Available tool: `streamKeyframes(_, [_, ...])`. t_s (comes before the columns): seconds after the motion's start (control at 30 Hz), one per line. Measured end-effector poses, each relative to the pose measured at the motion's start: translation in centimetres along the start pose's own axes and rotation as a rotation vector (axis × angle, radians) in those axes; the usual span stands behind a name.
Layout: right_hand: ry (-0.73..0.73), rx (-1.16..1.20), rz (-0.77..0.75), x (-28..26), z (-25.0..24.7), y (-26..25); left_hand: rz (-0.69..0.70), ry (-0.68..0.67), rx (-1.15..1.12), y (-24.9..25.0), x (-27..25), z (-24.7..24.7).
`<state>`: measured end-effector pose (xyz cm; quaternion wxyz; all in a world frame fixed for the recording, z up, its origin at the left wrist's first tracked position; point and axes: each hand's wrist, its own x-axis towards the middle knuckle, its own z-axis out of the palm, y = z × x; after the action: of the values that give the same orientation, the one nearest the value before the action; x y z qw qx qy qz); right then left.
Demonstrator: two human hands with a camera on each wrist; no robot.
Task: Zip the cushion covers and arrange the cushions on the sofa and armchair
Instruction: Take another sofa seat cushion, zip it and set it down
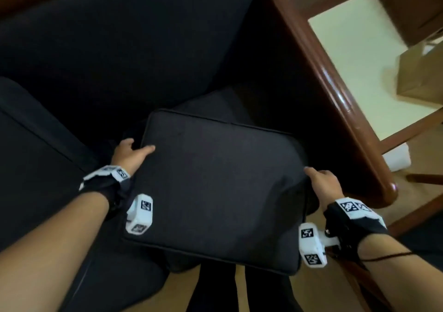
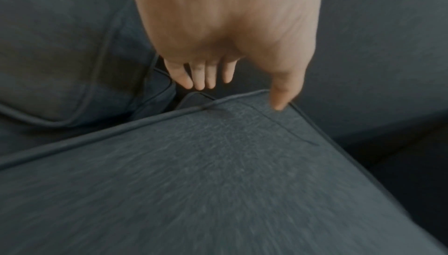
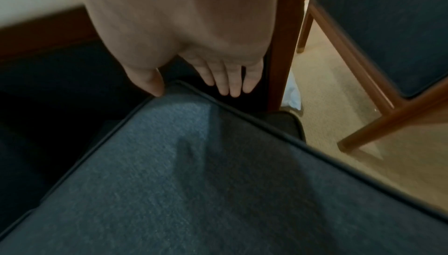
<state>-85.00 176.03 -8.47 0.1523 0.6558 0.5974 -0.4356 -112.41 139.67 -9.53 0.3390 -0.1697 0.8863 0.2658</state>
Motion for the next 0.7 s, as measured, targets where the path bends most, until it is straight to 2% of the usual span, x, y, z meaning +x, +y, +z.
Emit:
streamKeyframes(0.13, [-0.05, 0.139, 0.09, 4.1, 2.6, 1.2, -0.12, -0.134, -0.166, -2.5, 4.7, 2.0])
streamKeyframes(0.2, [-0.056, 0.229, 0.128, 4.4, 3.3, 0.8, -0.157, -0.133, -0.247, -4.1, 4.7, 3.3])
streamKeyframes(0.33, [-0.068, 0.397, 0.166, 3.5, 3.8, -0.8, -0.198, -0.013, -0.282, -4.0, 1.3, 4.2])
streamKeyframes(0.47, [-0.137, 0.484, 0.15, 1.8, 3.5, -1.5, -0.309, -0.085, -0.535, -6.6, -0.4, 3.6])
streamKeyframes(0.53, [-0.169, 0.507, 0.156, 1.1, 2.9, -1.2, -0.334, -0.017, -0.647, -9.4, -1.4, 3.3])
streamKeyframes(0.63, [-0.227, 0.561, 0.117, -0.1, 1.7, -1.1, -0.41, 0.087, -0.892, -10.2, -6.3, 2.2])
streamKeyframes(0.7, [-0.275, 0.579, 0.089, -3.3, 0.9, -3.1, -0.377, 0.125, -1.028, -8.0, -10.7, 1.0])
